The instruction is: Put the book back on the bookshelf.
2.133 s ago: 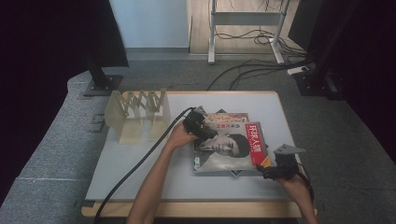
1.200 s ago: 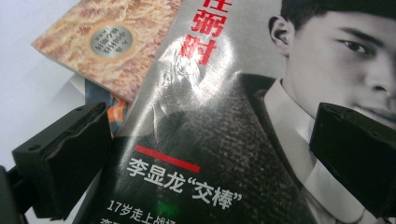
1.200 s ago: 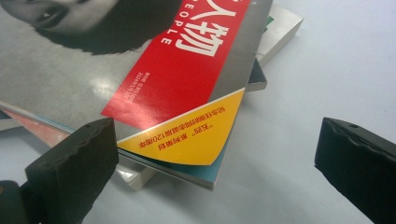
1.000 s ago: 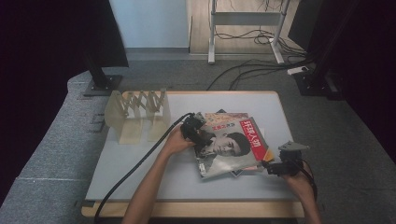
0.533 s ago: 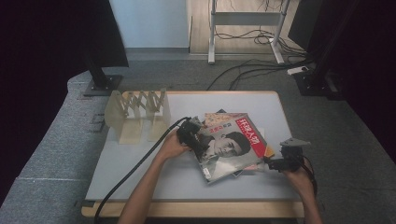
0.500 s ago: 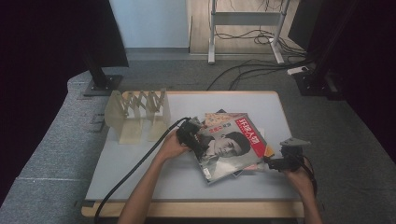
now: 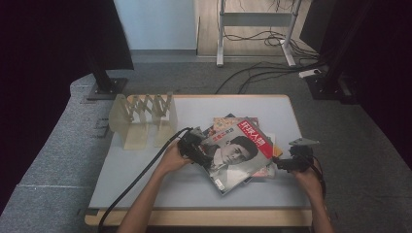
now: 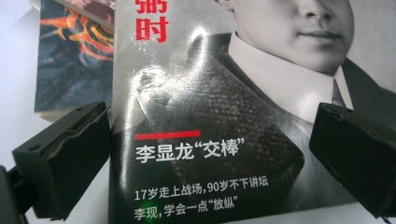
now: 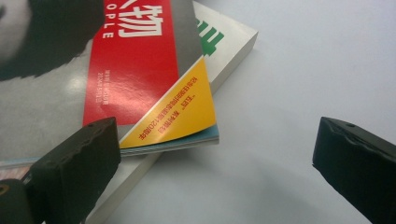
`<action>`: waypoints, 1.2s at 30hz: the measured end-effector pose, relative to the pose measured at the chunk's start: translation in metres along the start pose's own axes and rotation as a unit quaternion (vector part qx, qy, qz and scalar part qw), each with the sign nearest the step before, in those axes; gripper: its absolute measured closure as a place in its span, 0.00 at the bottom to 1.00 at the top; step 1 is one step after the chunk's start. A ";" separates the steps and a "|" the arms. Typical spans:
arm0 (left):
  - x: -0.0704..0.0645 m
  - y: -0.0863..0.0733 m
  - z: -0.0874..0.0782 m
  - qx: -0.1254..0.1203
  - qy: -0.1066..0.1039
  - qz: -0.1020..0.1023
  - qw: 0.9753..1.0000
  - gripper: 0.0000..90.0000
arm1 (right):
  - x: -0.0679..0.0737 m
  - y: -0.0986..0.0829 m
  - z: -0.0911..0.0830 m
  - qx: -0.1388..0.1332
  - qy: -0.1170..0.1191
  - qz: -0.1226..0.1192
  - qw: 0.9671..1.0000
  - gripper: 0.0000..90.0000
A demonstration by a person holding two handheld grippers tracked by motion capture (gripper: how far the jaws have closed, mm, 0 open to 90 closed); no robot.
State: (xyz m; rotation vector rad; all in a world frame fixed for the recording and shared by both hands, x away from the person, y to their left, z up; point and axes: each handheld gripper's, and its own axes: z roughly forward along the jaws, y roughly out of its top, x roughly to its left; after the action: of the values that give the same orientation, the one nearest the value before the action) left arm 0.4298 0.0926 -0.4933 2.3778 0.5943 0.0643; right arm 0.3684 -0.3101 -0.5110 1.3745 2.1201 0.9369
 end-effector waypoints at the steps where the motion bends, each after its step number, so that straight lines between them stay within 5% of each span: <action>1: -0.001 -0.002 -0.001 -0.002 -0.002 -0.003 1.000 0.00 | 0.000 0.001 0.001 0.000 -0.001 0.002 1.000 0.01; 17: -0.017 -0.026 -0.012 -0.018 -0.018 -0.001 1.000 0.00 | -0.005 0.017 0.019 -0.001 -0.018 0.022 1.000 0.03; 23: -0.026 -0.033 -0.013 -0.015 -0.007 0.013 1.000 0.00 | -0.004 0.023 0.021 -0.003 -0.024 0.018 1.000 0.04; 36: -0.032 -0.056 -0.025 -0.040 0.015 0.019 0.999 0.19 | 0.004 0.023 0.017 -0.003 -0.010 0.006 1.000 0.04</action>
State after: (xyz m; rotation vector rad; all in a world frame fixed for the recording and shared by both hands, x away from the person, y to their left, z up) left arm 0.3736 0.1314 -0.5062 2.3139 0.5507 0.1384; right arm 0.3922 -0.2954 -0.5056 1.3885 2.0949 0.9284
